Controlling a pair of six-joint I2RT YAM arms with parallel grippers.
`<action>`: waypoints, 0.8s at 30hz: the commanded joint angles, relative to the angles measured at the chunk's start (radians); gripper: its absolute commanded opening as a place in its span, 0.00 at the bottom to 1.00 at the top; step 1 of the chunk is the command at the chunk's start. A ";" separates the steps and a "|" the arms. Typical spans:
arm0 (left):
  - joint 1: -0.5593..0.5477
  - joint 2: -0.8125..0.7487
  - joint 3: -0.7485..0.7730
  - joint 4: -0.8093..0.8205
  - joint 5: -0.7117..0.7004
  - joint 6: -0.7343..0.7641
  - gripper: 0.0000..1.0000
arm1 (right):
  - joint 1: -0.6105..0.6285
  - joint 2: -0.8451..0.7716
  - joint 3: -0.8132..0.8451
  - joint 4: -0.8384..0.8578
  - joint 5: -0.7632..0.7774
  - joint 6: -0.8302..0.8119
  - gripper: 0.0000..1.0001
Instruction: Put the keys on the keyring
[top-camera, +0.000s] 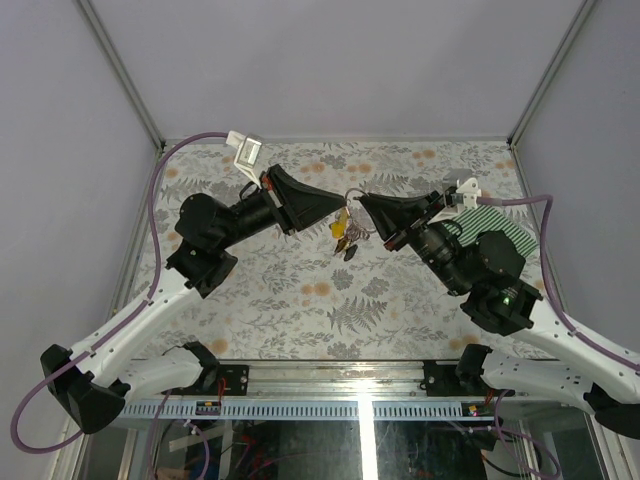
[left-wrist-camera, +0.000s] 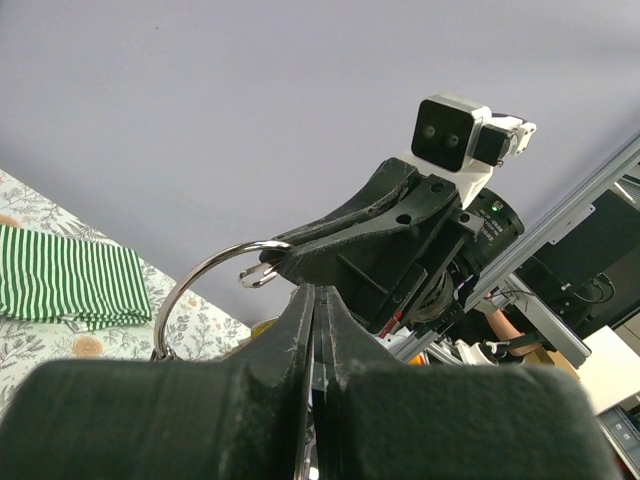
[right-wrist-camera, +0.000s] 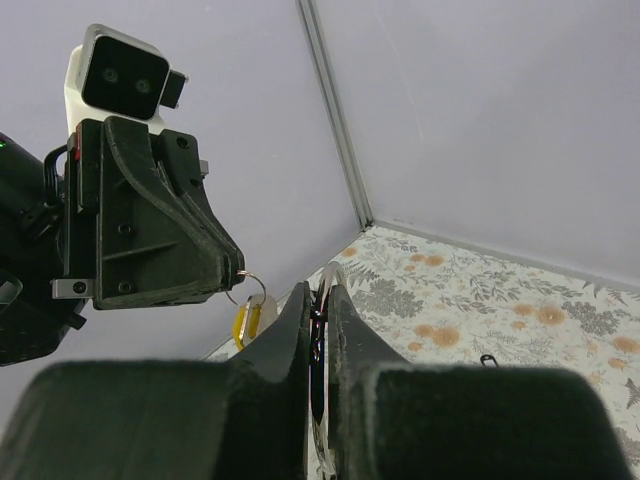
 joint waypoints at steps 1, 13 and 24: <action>-0.007 -0.006 0.001 0.087 -0.010 -0.018 0.00 | 0.009 0.009 0.010 0.141 -0.025 -0.008 0.00; -0.006 0.003 0.001 0.089 -0.007 -0.023 0.00 | 0.009 0.020 0.001 0.182 -0.075 -0.004 0.00; -0.005 0.005 -0.006 0.097 -0.016 -0.031 0.00 | 0.009 0.016 -0.011 0.204 -0.102 0.005 0.00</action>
